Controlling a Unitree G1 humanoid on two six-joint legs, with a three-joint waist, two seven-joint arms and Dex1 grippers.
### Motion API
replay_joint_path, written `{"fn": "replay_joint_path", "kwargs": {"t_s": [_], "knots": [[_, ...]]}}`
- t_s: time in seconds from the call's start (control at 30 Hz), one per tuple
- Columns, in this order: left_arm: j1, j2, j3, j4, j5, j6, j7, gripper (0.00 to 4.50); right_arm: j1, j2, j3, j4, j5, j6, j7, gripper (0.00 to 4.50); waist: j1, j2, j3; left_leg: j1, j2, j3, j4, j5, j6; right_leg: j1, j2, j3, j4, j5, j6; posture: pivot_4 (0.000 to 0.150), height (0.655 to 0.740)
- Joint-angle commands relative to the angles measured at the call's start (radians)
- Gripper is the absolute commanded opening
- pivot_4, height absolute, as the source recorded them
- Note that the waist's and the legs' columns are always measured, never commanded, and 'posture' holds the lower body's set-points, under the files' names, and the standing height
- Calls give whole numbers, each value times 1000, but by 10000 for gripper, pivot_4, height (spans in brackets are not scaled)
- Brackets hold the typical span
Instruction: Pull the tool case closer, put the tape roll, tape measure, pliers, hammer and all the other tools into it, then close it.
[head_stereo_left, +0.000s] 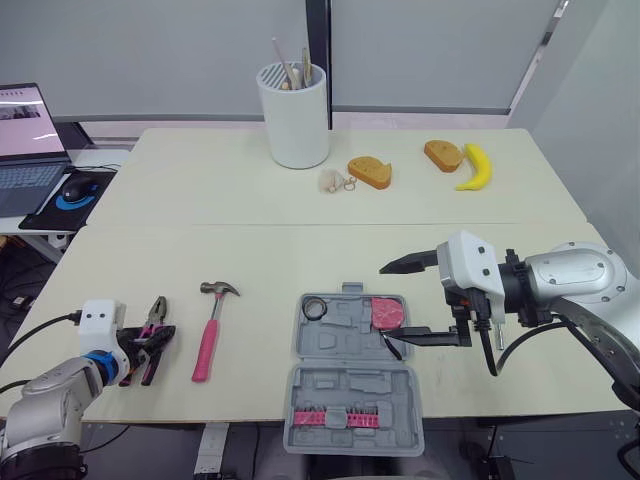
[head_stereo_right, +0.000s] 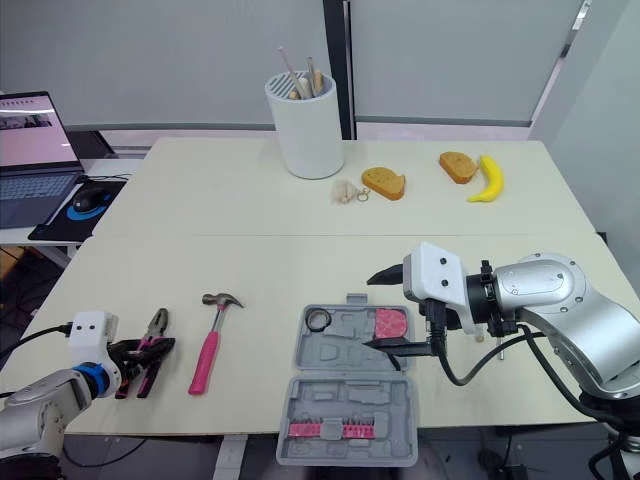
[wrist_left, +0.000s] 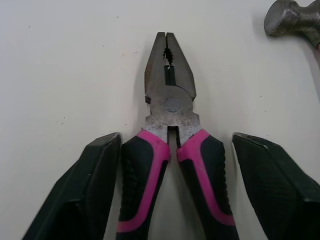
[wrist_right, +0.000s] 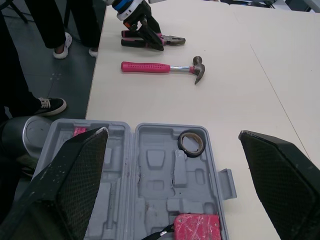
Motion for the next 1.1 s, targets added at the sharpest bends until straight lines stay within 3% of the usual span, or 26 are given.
{"fn": "replay_joint_path", "kwargs": {"t_s": [0.03, 0.4, 0.67, 0.87, 0.97, 1.1], "knots": [[16, 26, 16, 23, 3, 13, -9, 44816, 1, 0, -7, -20, 6, -14, 2, 45000, 0, 0, 0, 0, 0, 0, 0, 0, 0, 0, 0, 0, 0, 0, 0, 1500, 7400], [66, 58, -44, 5, 52, 51, -24, 44816, 6, 0, -7, -35, 9, -12, -5, 45000, -1, 0, 0, 0, 0, 0, 0, 0, 0, 0, 0, 1, 0, 0, 0, 1500, 7400], [36, 41, -65, 4, 49, 71, -39, 25107, 5, 0, -7, -40, 10, -7, -9, 45000, 3, 2, -2, 0, 0, 0, 0, 0, 0, -1, -1, 0, 0, 0, 0, 1500, 7400], [71, 54, 1, -61, 13, 53, -59, 25109, 17, 2, -21, -51, 14, -2, -28, 45000, 0, 3, -2, 0, 0, 0, 0, 0, 0, -1, -1, 1, -1, 0, 0, 1500, 7400], [93, 108, -8, -128, 20, -38, -157, 25108, 31, 1, -35, -58, 22, 4, -44, 45000, 0, 1, -2, -2, 0, 0, 0, 0, 0, -1, -1, 0, -1, 0, 0, 1500, 7400], [-1, 217, -31, -143, 33, -133, -290, 25106, 81, -15, -73, -71, 19, -10, -54, 45000, 15, -7, 0, -4, 0, -3, 0, 0, -1, -4, -1, -3, -1, 0, -1, 1500, 7400]]}}
